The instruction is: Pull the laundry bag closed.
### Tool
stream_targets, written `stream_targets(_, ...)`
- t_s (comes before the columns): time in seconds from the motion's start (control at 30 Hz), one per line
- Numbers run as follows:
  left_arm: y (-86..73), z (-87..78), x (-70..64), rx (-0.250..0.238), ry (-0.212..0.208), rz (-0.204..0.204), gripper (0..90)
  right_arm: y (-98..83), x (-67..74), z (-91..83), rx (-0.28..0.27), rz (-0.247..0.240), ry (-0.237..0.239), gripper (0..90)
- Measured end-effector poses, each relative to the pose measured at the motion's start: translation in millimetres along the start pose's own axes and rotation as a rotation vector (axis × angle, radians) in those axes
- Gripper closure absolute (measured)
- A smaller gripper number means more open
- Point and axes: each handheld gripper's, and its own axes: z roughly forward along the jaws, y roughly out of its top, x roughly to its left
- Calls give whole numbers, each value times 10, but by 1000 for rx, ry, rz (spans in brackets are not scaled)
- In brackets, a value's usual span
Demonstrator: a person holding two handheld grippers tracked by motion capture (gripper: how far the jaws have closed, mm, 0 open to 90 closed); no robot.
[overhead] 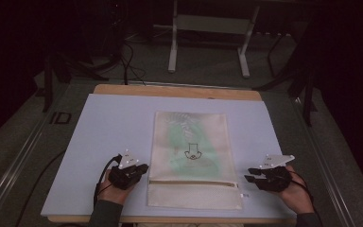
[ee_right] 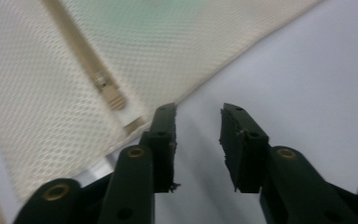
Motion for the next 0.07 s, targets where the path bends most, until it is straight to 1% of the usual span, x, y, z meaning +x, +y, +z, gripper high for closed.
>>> stream_targets(0.03, -5, -7, 23, 0, 15, -4, 841, -12, -16, 1, -9, 10, -5, 619)
stream_targets(0.07, -5, -7, 23, 0, 15, -4, 829, -26, -32, 5, -15, 17, -15, 596)
